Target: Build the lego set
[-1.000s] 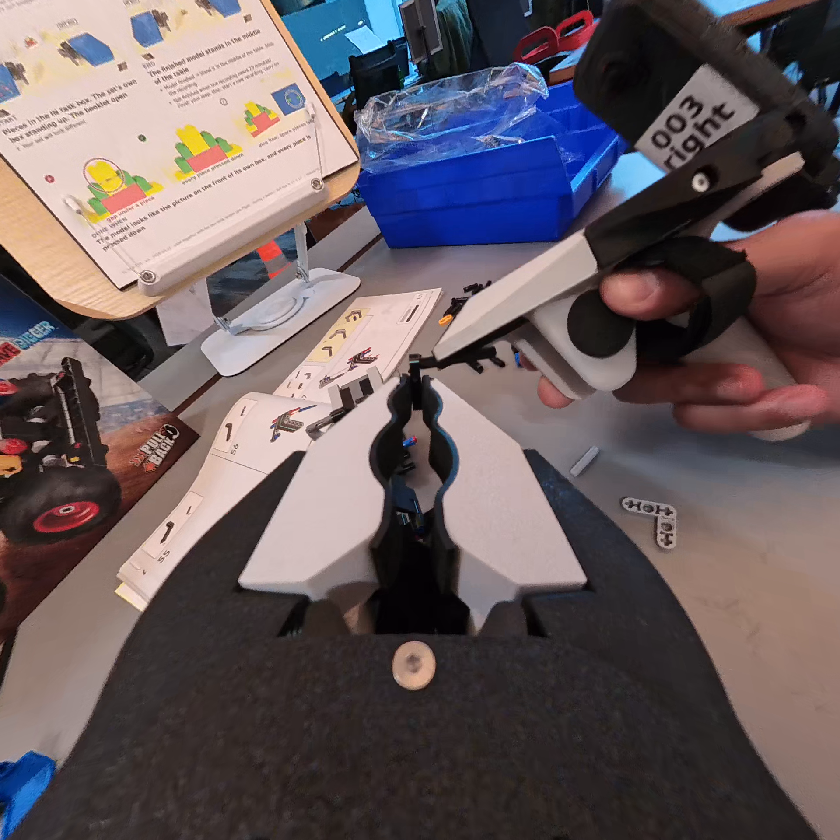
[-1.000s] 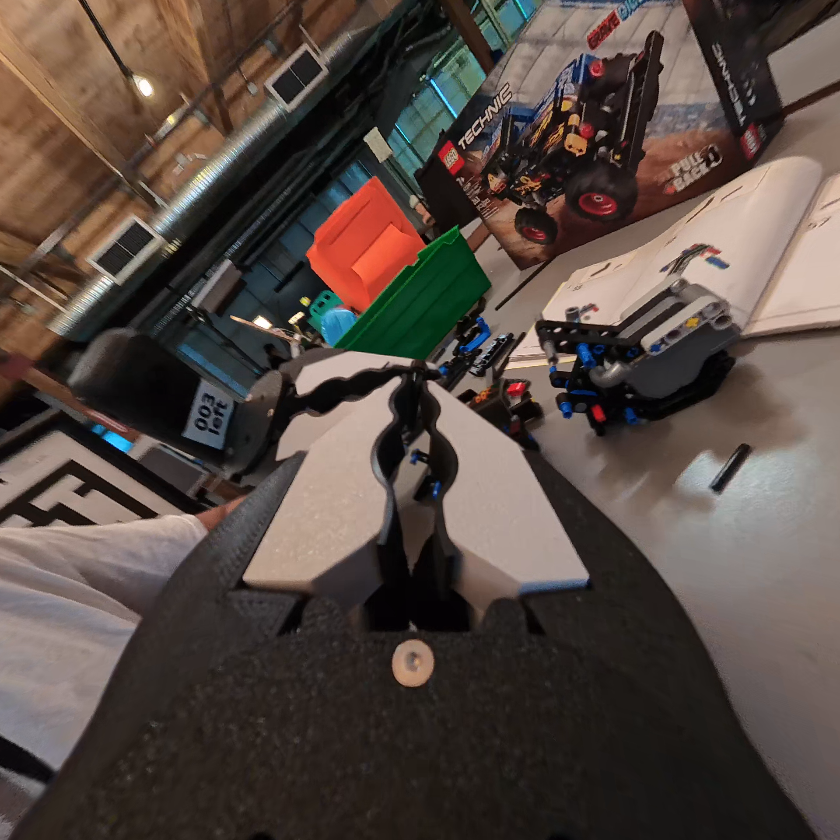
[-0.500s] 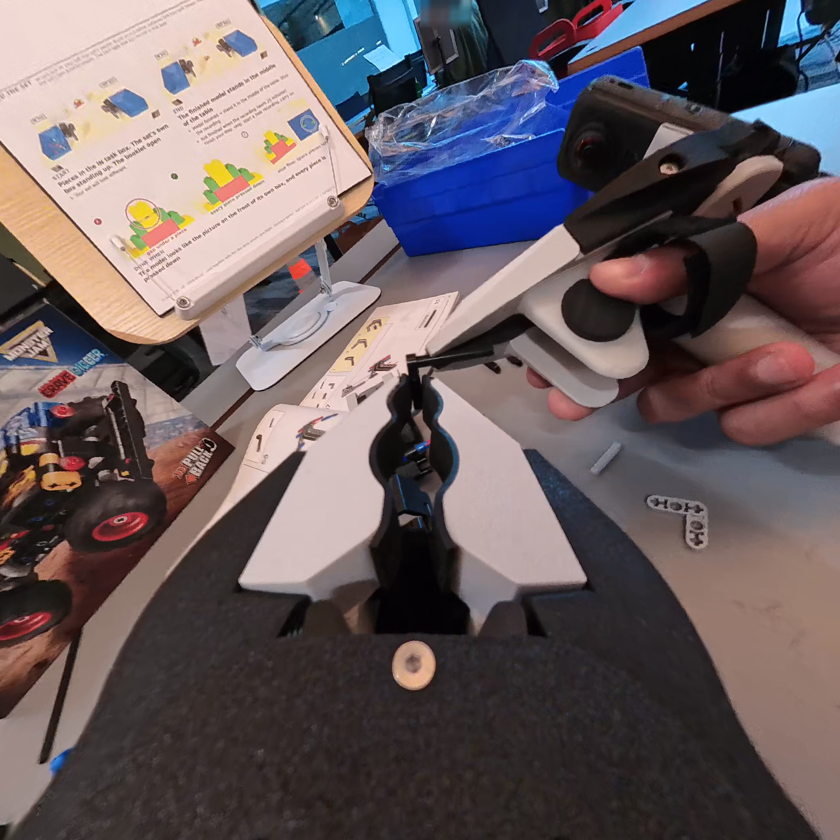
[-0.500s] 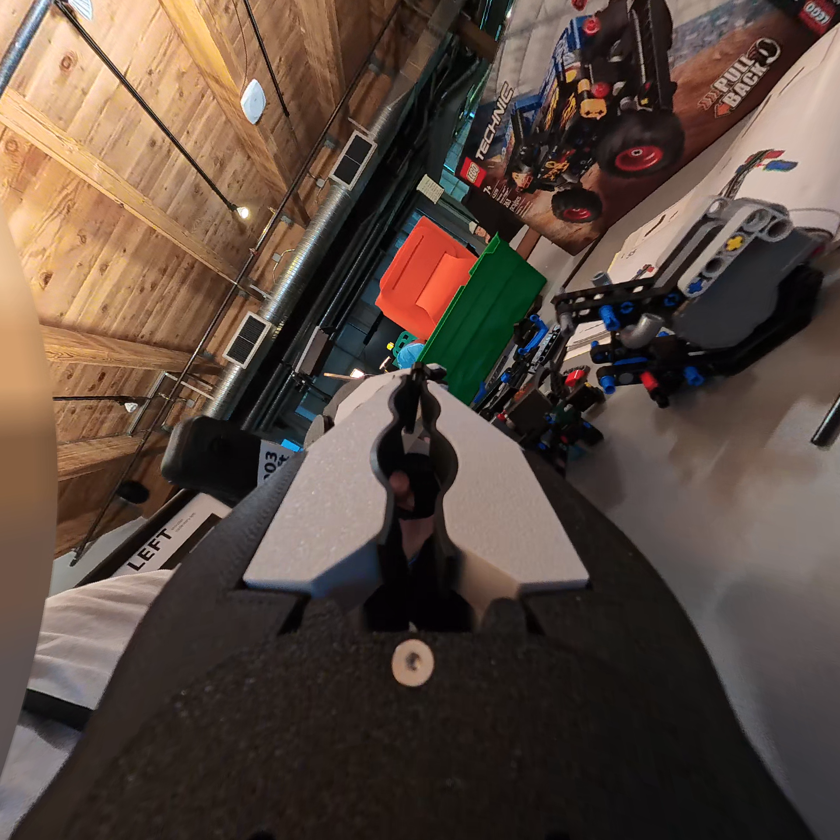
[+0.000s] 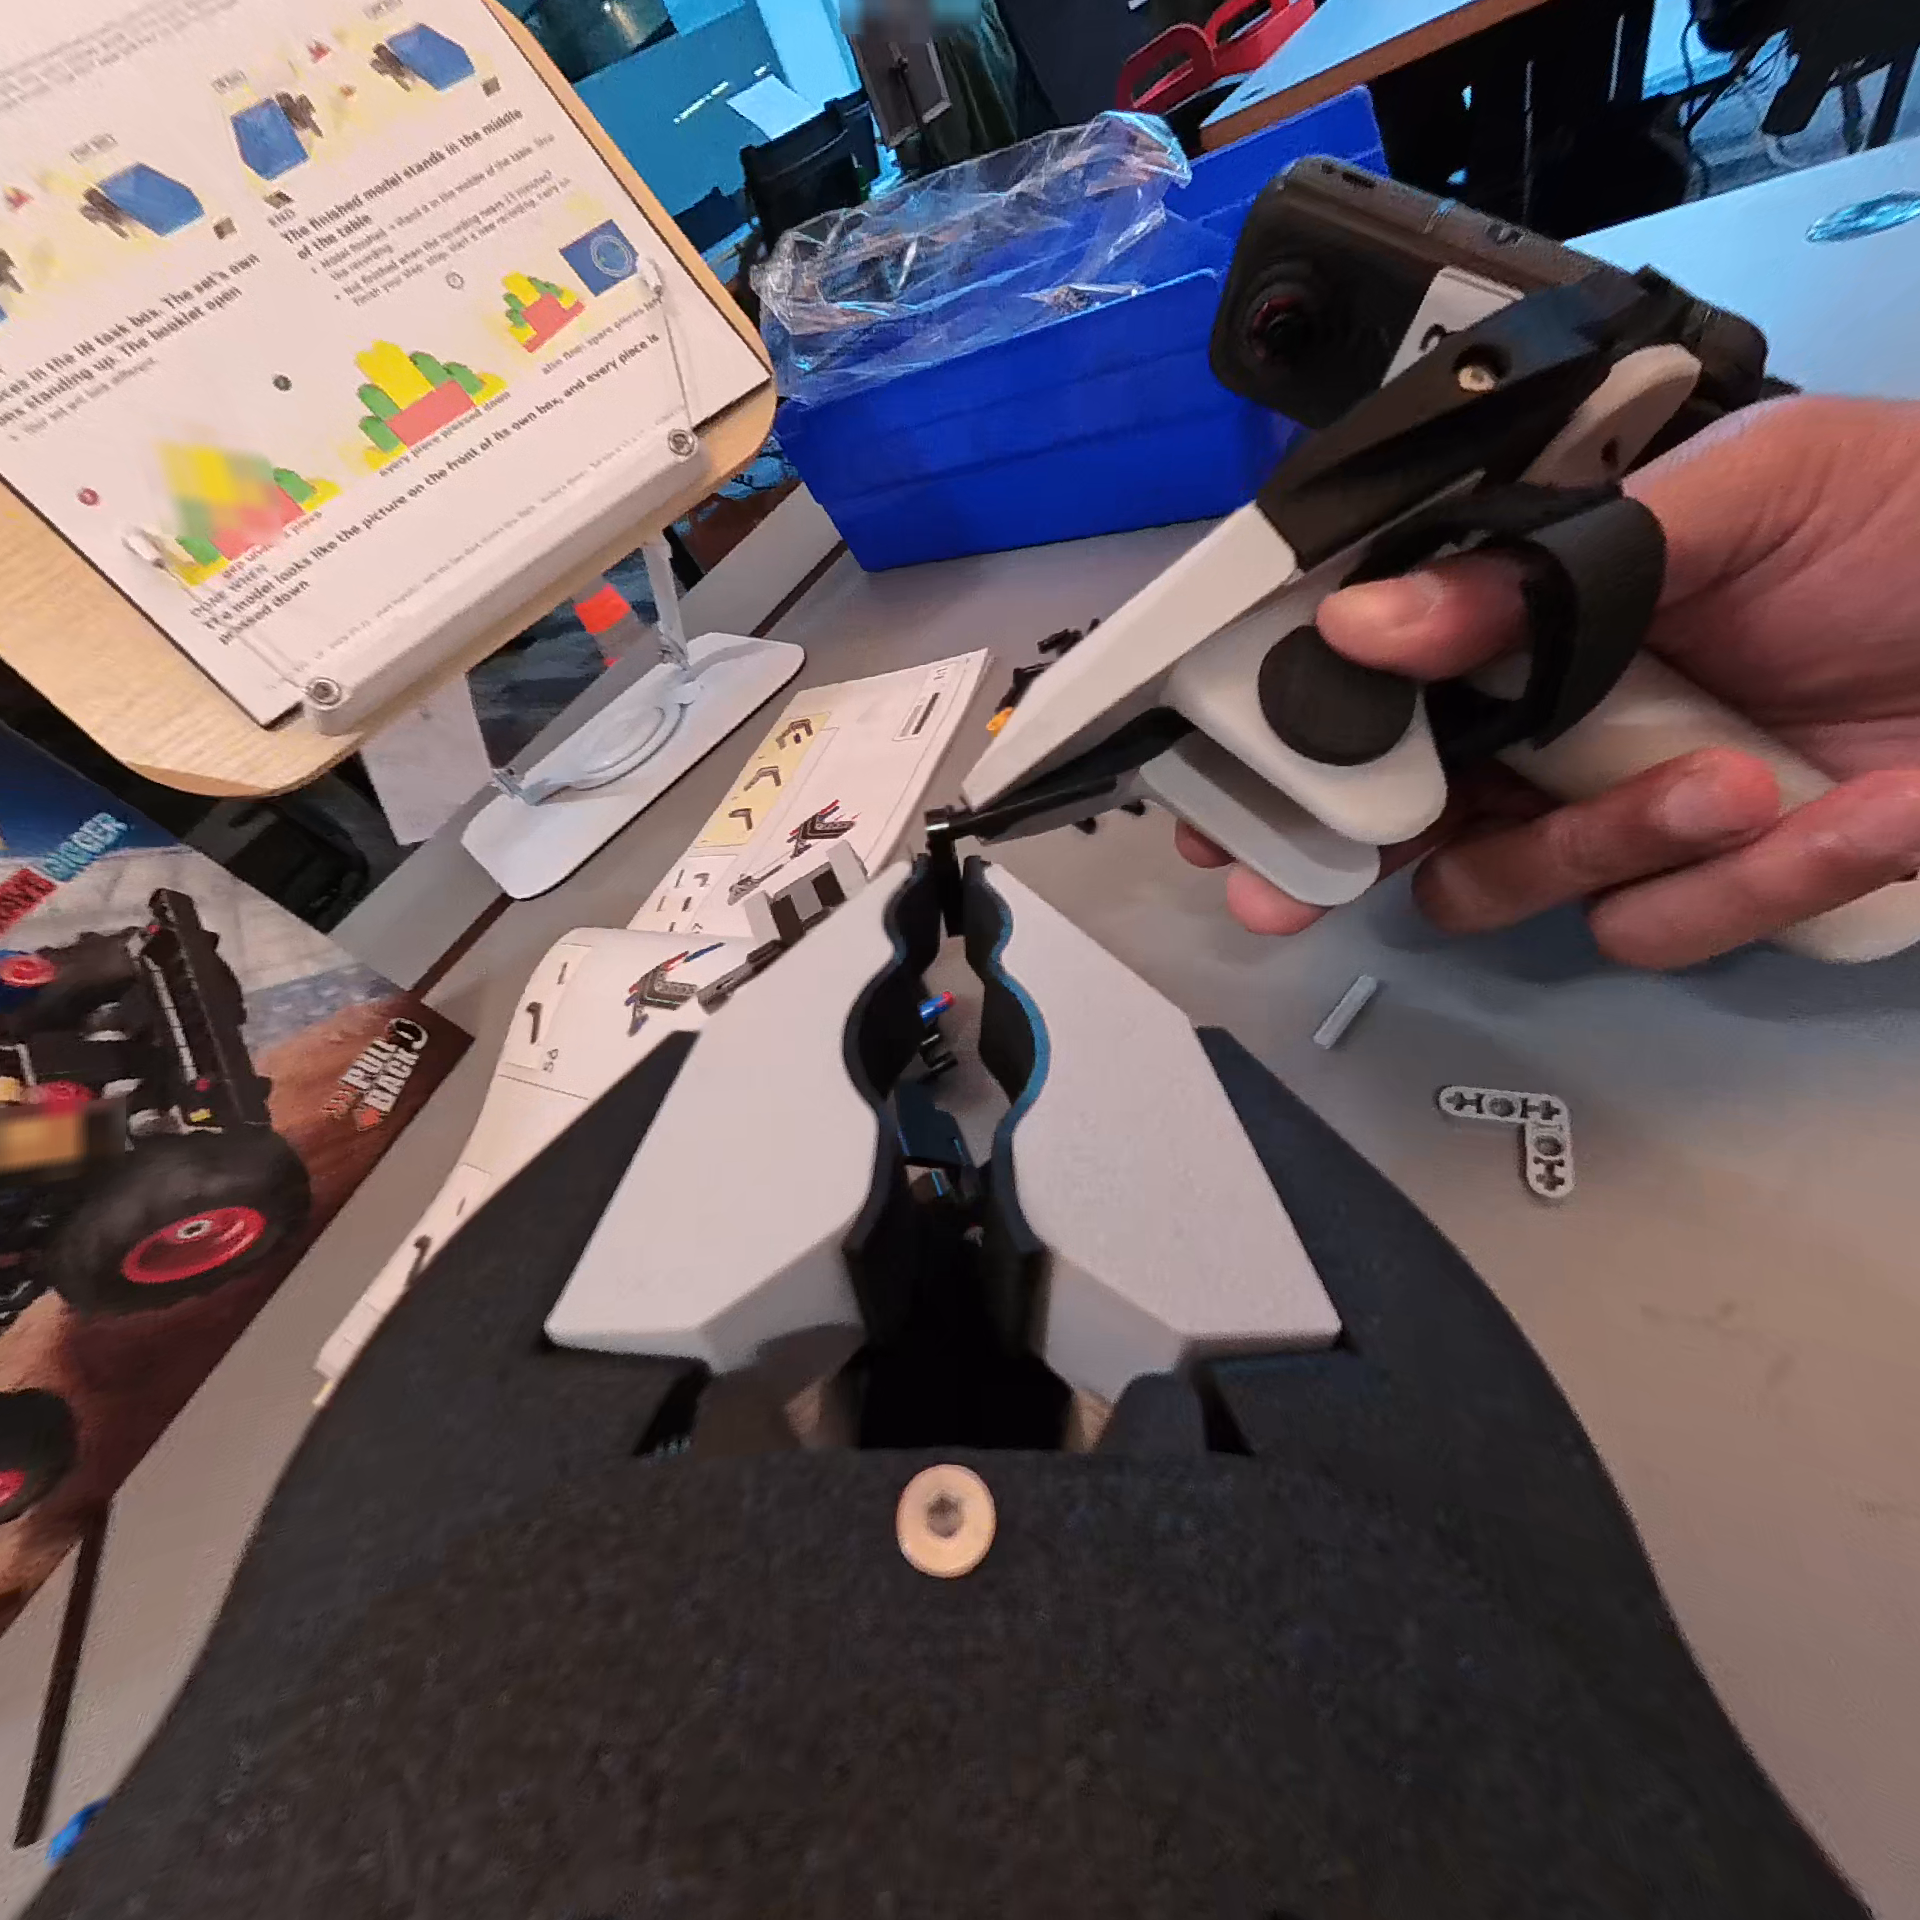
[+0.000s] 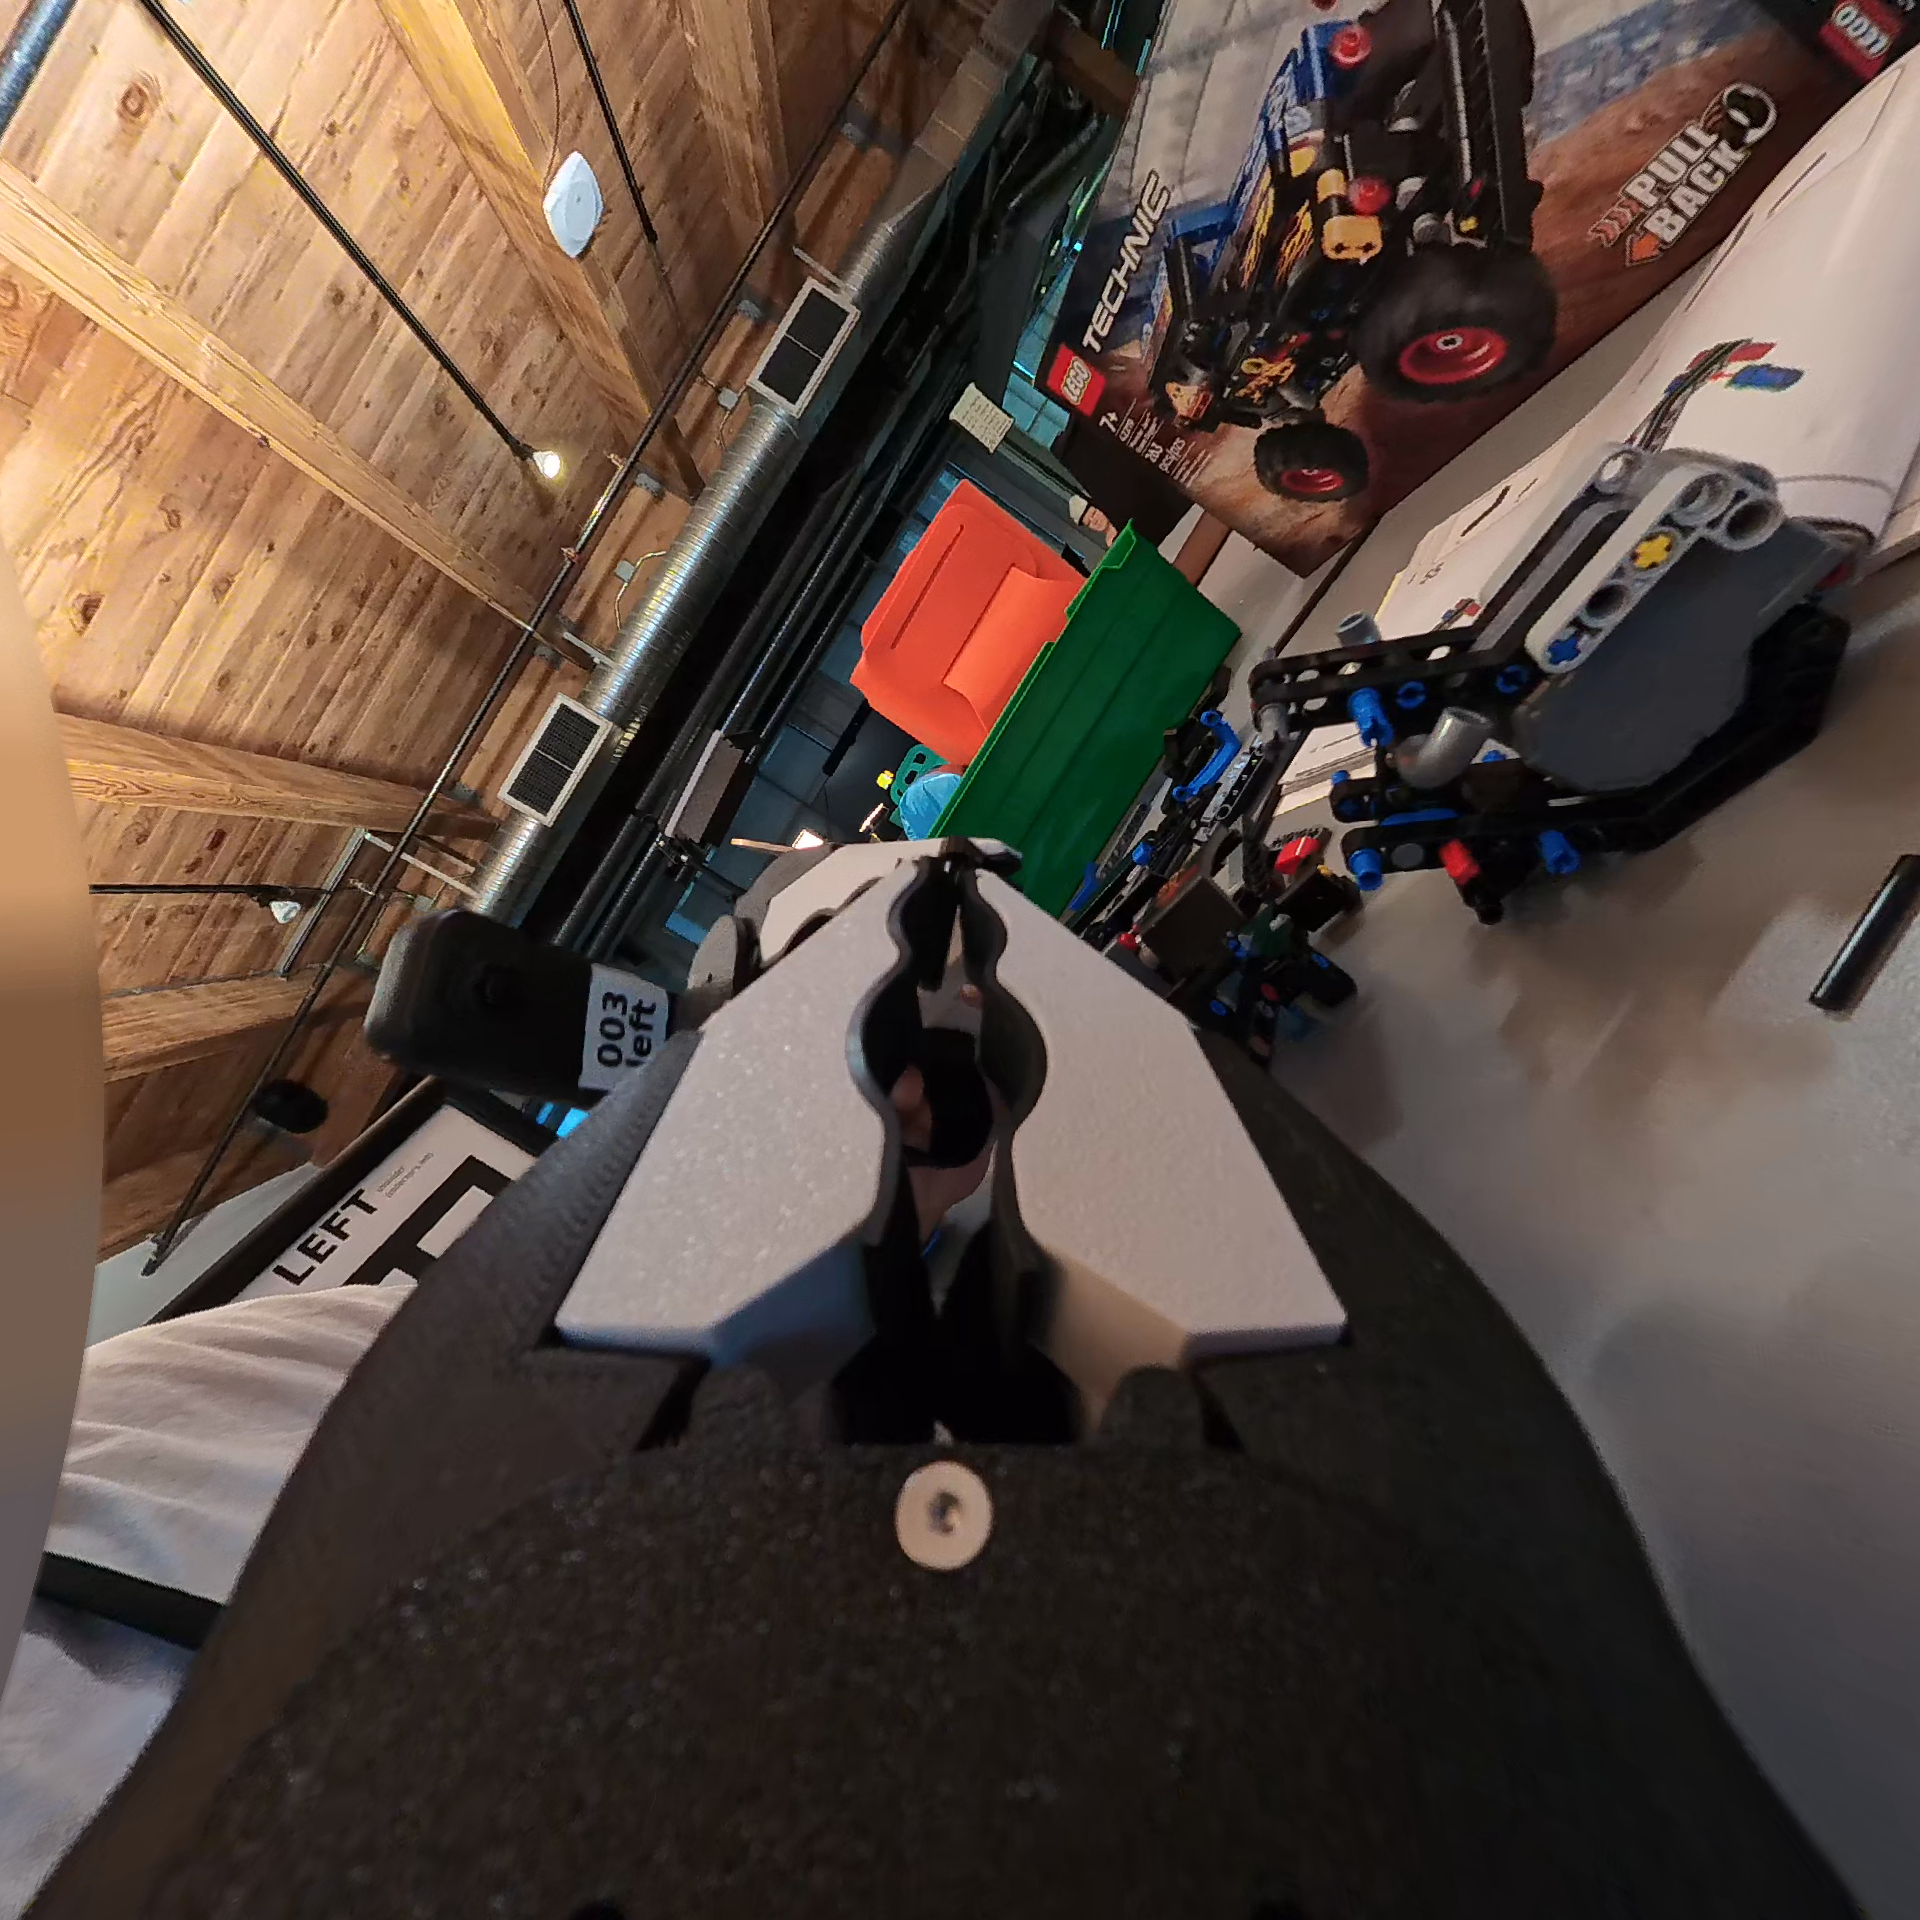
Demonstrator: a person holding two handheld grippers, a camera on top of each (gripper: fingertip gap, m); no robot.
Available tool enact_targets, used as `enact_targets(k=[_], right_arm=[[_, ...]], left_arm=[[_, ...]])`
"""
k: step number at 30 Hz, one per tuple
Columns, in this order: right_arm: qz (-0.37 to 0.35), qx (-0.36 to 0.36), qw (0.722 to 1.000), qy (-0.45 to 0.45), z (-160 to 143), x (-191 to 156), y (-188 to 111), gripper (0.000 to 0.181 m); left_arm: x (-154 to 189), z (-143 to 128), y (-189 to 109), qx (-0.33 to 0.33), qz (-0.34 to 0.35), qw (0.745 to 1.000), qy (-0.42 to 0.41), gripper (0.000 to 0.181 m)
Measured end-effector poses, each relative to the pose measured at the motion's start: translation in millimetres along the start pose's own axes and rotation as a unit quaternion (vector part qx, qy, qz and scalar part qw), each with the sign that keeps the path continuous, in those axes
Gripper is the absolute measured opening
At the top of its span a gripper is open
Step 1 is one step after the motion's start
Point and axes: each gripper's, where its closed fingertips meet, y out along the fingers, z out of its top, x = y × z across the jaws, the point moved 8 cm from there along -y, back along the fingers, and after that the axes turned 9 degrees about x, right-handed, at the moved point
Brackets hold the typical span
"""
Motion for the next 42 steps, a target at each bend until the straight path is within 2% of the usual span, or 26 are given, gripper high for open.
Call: enact_targets(k=[2, 4, 6, 9, 10, 11, 12, 13, 16, 19, 21, 22, 23, 24, 30, 36, 42], right_arm=[[0.001, -0.001, 1.0, -0.003, 0.0, 0.0, 0.3, 0.002], [0.002, -0.001, 1.0, -0.01, -0.2, -0.6, 0.3, 0.006], [-0.002, 0.0, 1.0, -0.015, -0.7, -0.4, 0.2, 0.001], [-0.007, -0.002, 1.0, -0.021, -0.2, 1.4, -0.1, 0.001], [-0.008, -0.004, 1.0, -0.021, -0.4, 2.0, -0.2, 0.006], [-0.009, -0.004, 1.0, -0.022, -0.4, 2.3, -0.3, 0.001], [-0.008, -0.004, 1.0, -0.021, -0.6, 2.6, -0.3, 0.006], [-0.008, -0.004, 1.0, -0.021, -0.9, 2.8, 0.0, 0.001], [-0.01, -0.004, 1.0, -0.026, -1.8, 3.3, 0.2, 0.007], [-0.011, 0.008, 1.0, -0.025, -3.6, 3.6, 0.5, 0.001], [-0.011, 0.009, 1.0, -0.017, -4.1, 5.1, 0.5, 0.006], [-0.009, 0.009, 1.0, -0.014, -4.4, 5.1, 0.7, 0.001], [-0.006, 0.012, 1.0, -0.014, -4.2, 4.4, 0.9, 0.006], [-0.002, 0.016, 1.0, -0.013, -4.0, 3.3, 1.2, 0.001], [0.002, 0.002, 1.0, -0.007, -2.0, 5.1, 3.7, 0.002], [0.0, -0.008, 0.997, -0.077, 1.4, -2.0, 3.3, 0.002], [0.015, -0.009, 0.996, -0.082, 6.7, -4.1, -0.1, 0.006]], left_arm=[[0.2, 0.2, -0.3, 0.0, 0.0, 1.0, 0.005, 0.002], [-0.8, 0.2, -0.1, 0.003, -0.008, 1.0, -0.028, 0.002], [-1.3, -0.6, 1.1, 0.001, -0.01, 0.999, -0.043, 0.003], [1.0, -1.9, 2.0, -0.006, -0.002, 1.0, -0.019, 0.002], [1.8, -2.1, 2.2, -0.008, 0.0, 1.0, -0.007, 0.002], [2.3, -2.2, 2.2, -0.011, 0.003, 1.0, 0.004, 0.002], [2.6, -2.0, 2.2, -0.013, 0.005, 1.0, 0.018, 0.002], [2.8, -2.1, 2.2, -0.015, 0.008, 1.0, 0.025, 0.003], [3.4, -2.8, 2.5, -0.017, 0.011, 1.0, 0.024, 0.002], [3.5, -2.9, 3.6, -0.017, 0.011, 1.0, 0.01, 0.002], [4.0, -3.5, 3.5, -0.021, 0.014, 0.999, 0.02, 0.002], [3.8, -3.0, 3.2, -0.02, 0.015, 1.0, 0.018, 0.002], [2.8, -2.1, 2.9, -0.016, 0.015, 1.0, 0.009, 0.002], [1.7, -1.5, 2.9, -0.013, 0.014, 1.0, -0.003, 0.002], [-7.8, -5.2, 2.7, -0.008, -0.022, 0.996, -0.087, 0.002], [-10.1, -2.8, 0.4, 0.003, -0.043, 0.993, -0.11, 0.002], [-10.2, -3.5, 0.7, 0.006, -0.057, 0.99, -0.129, 0.002]])
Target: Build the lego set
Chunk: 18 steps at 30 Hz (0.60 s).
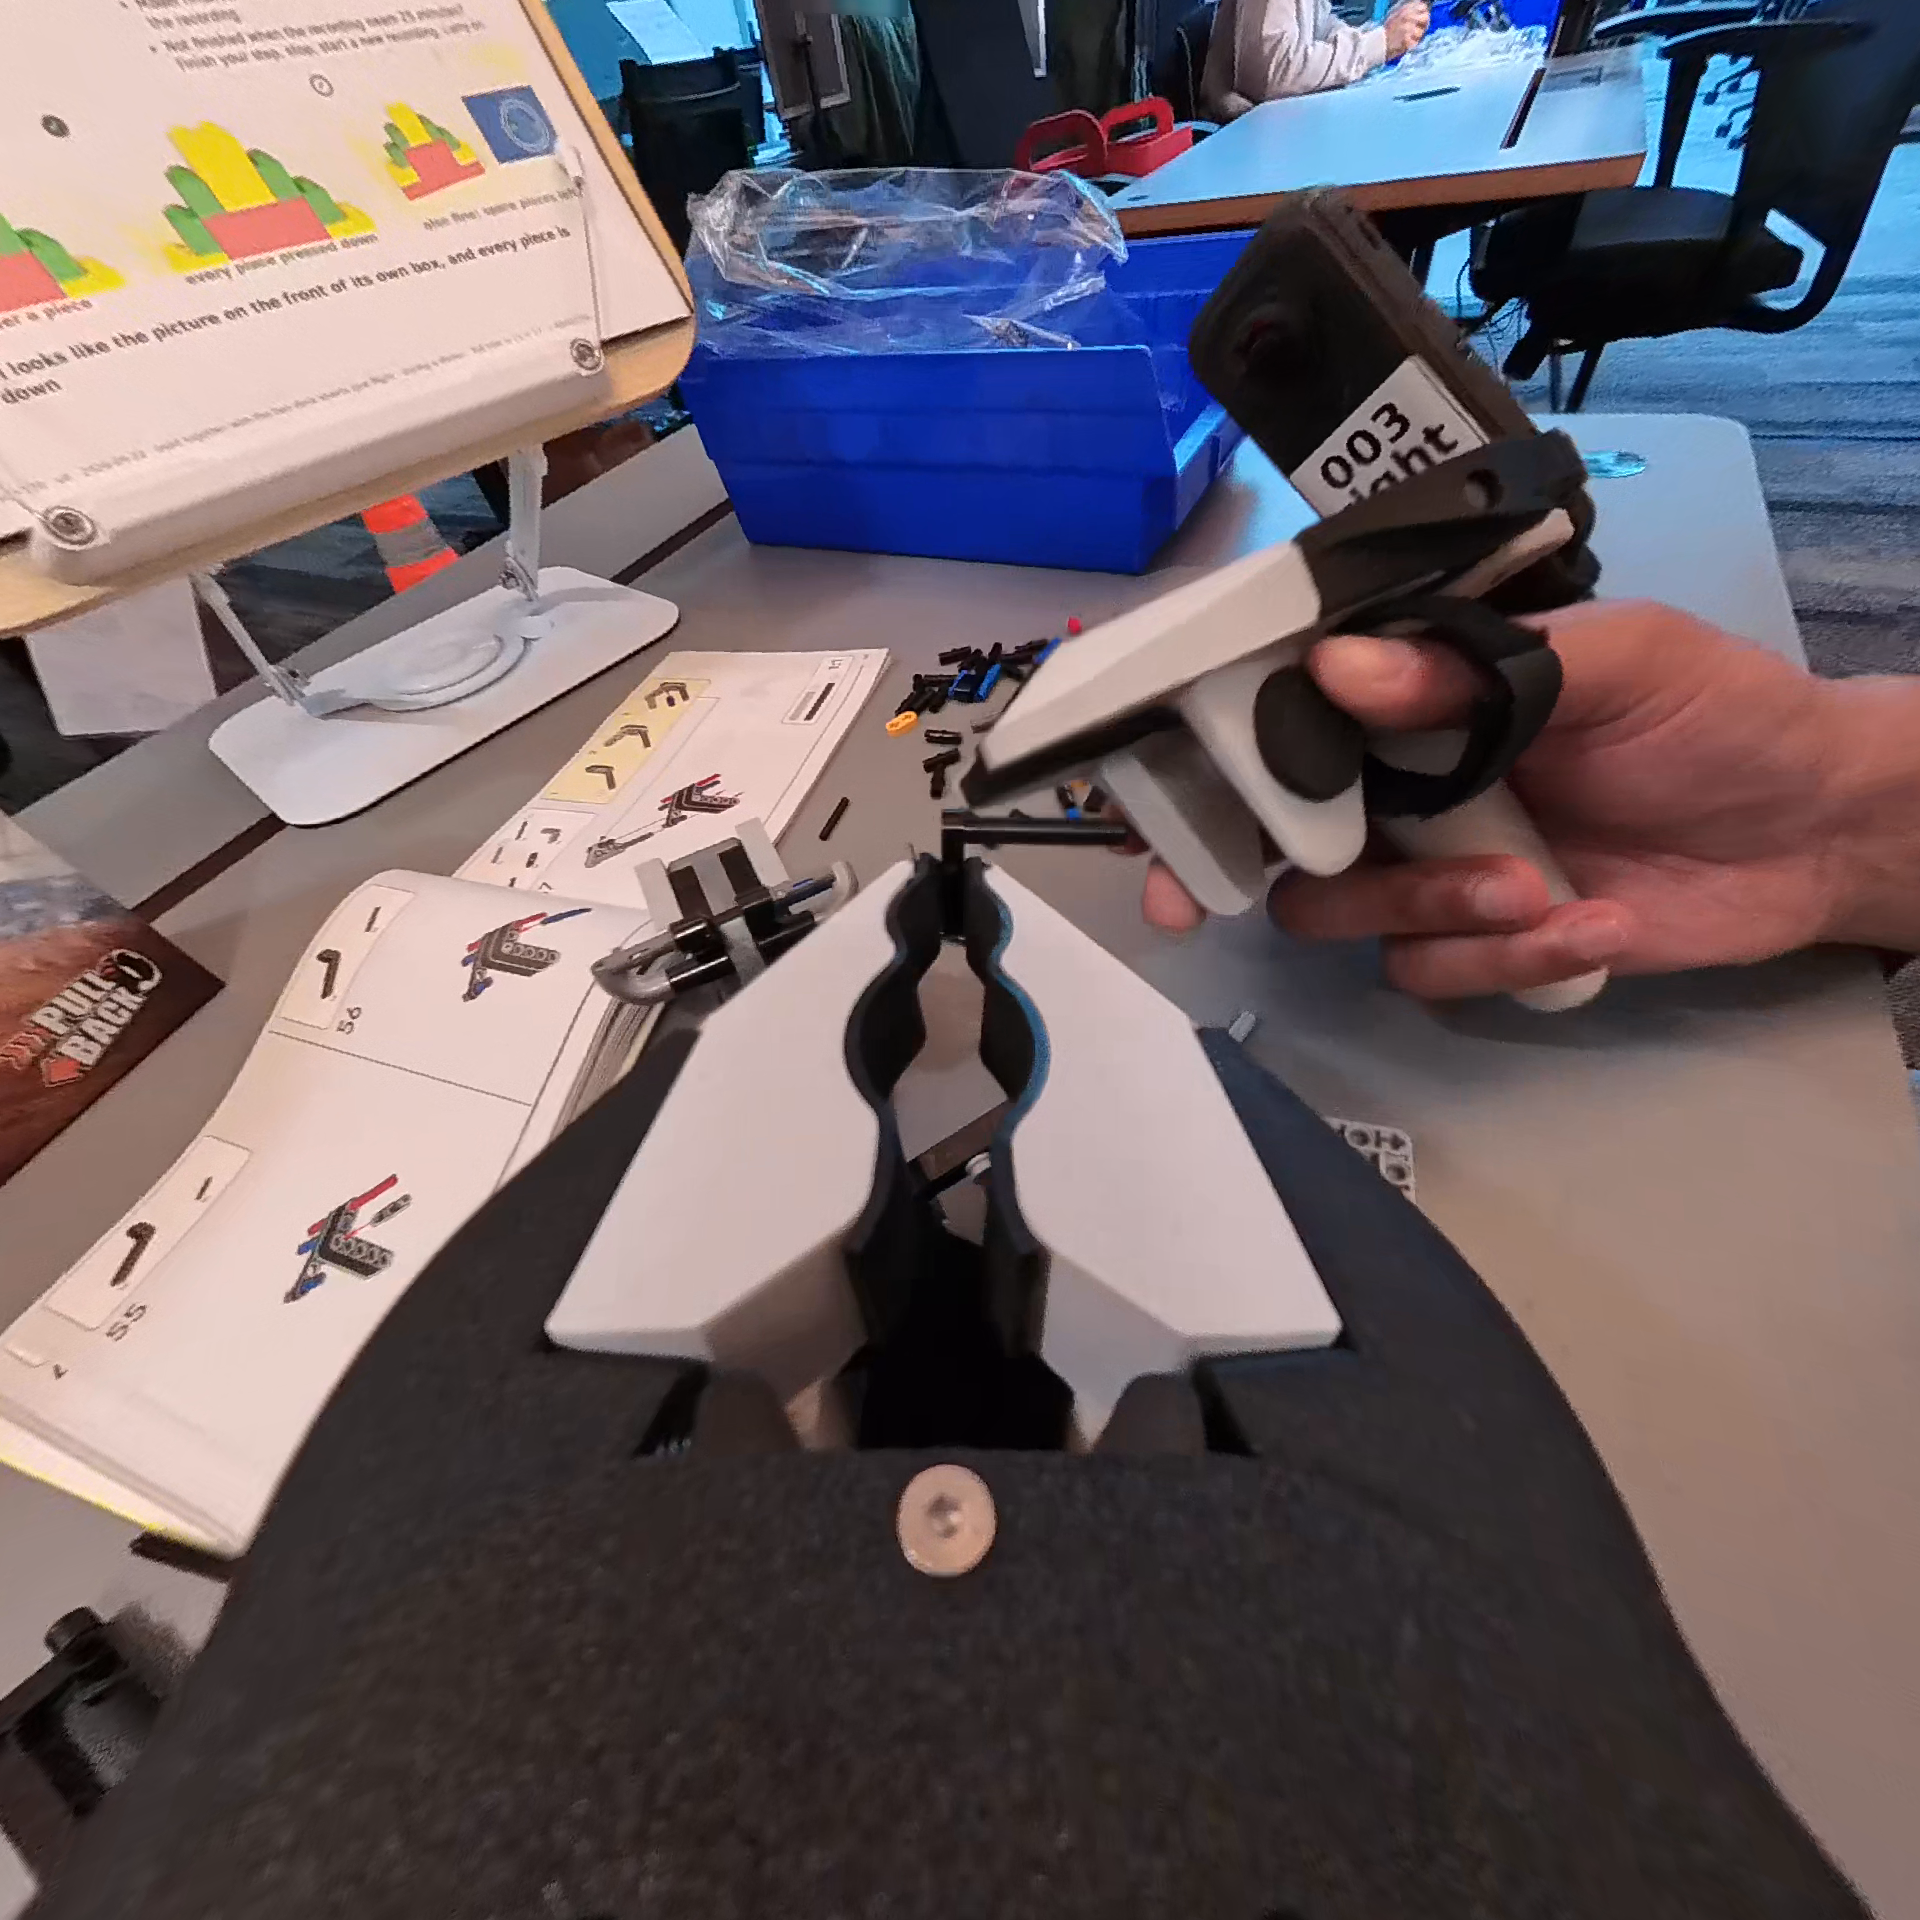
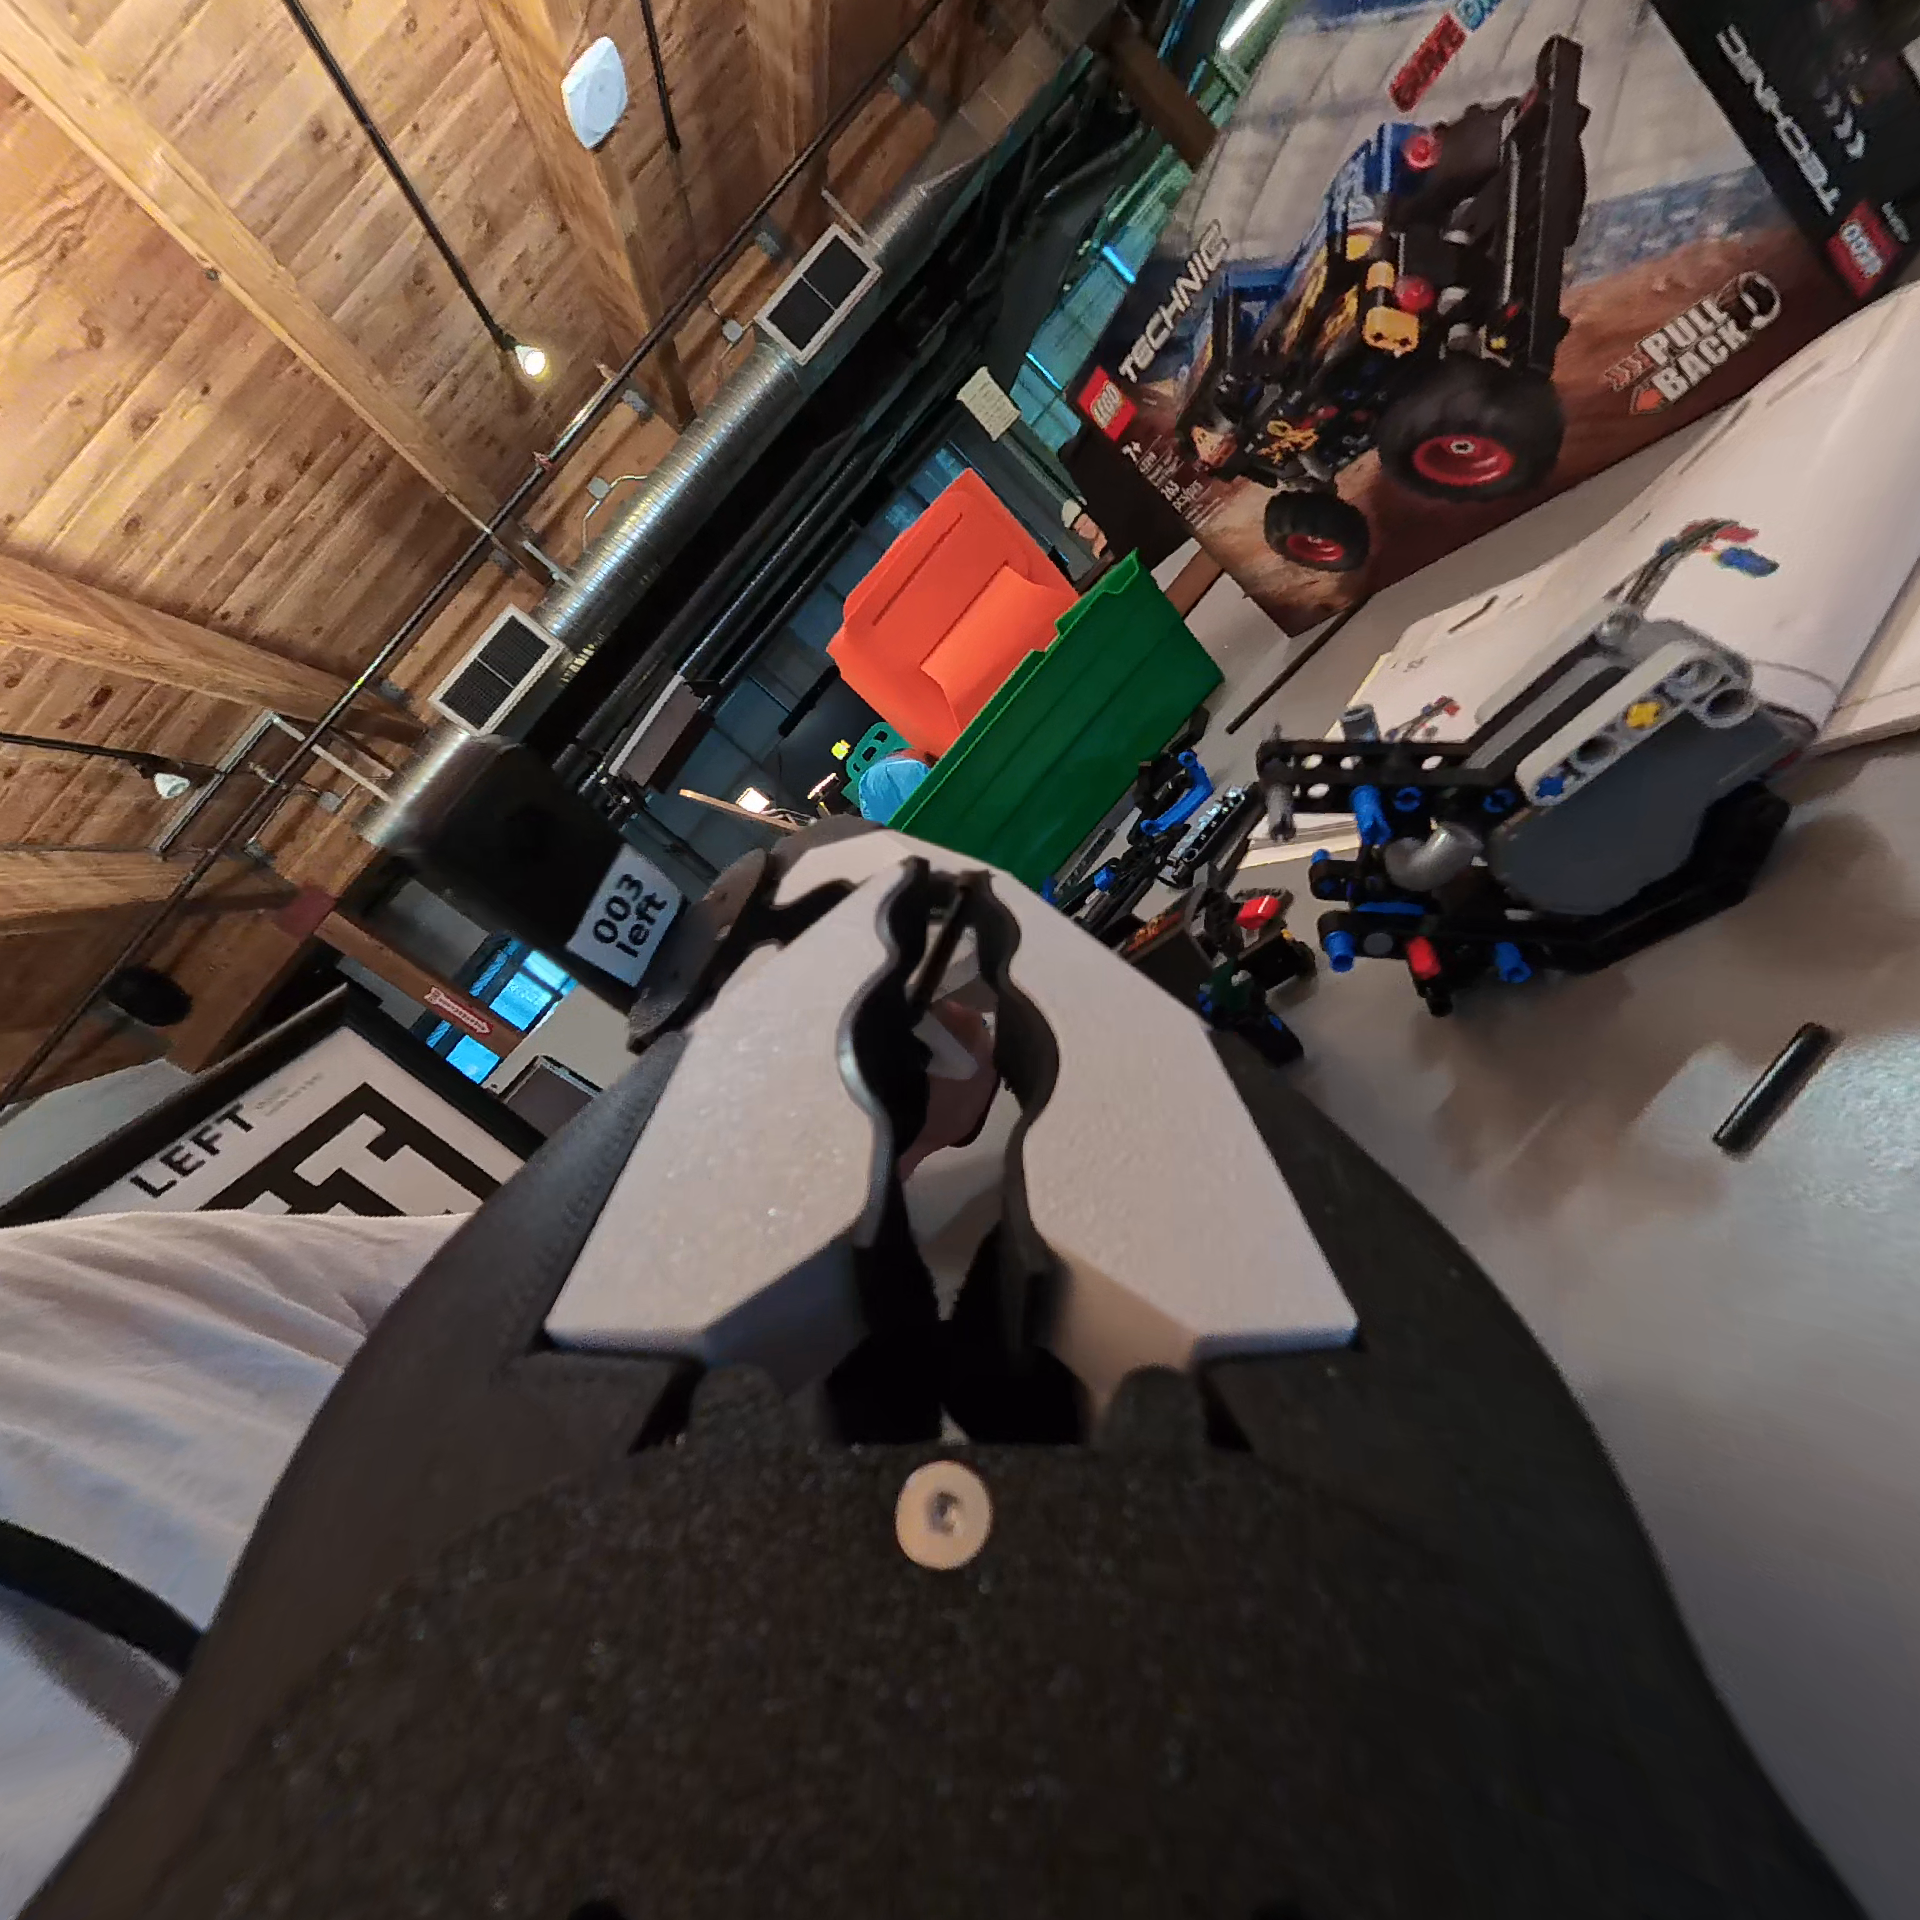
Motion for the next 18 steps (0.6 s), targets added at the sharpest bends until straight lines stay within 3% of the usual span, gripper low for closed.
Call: enact_targets(k=[3, 5, 11, 15, 18], right_arm=[[0.028, -0.015, 0.998, -0.059, 19.6, -6.4, -8.1, 0.025], [0.061, -0.069, 0.987, -0.132, 32.0, -18.0, -11.9, 0.033], [0.145, -0.205, 0.898, -0.36, 51.0, -35.9, -14.0, 0.04], [0.198, -0.294, 0.847, -0.395, 44.0, -17.1, -5.7, 0.05], [0.208, -0.303, 0.846, -0.387, 36.7, -0.4, -0.3, 0.05]], left_arm=[[-1.6, 1.9, -2.1, 0.014, -0.029, 0.999, -0.017, 0.002], [-0.8, 5.3, -4.5, 0.026, -0.065, 0.997, -0.027, 0.002], [-3.5, 8.6, -7.9, 0.025, -0.092, 0.995, -0.021, 0.002], [-4.8, 9.5, -8.3, 0.032, -0.094, 0.995, -0.027, 0.002], [-5.0, 8.9, -8.0, 0.031, -0.093, 0.995, -0.022, 0.002]])
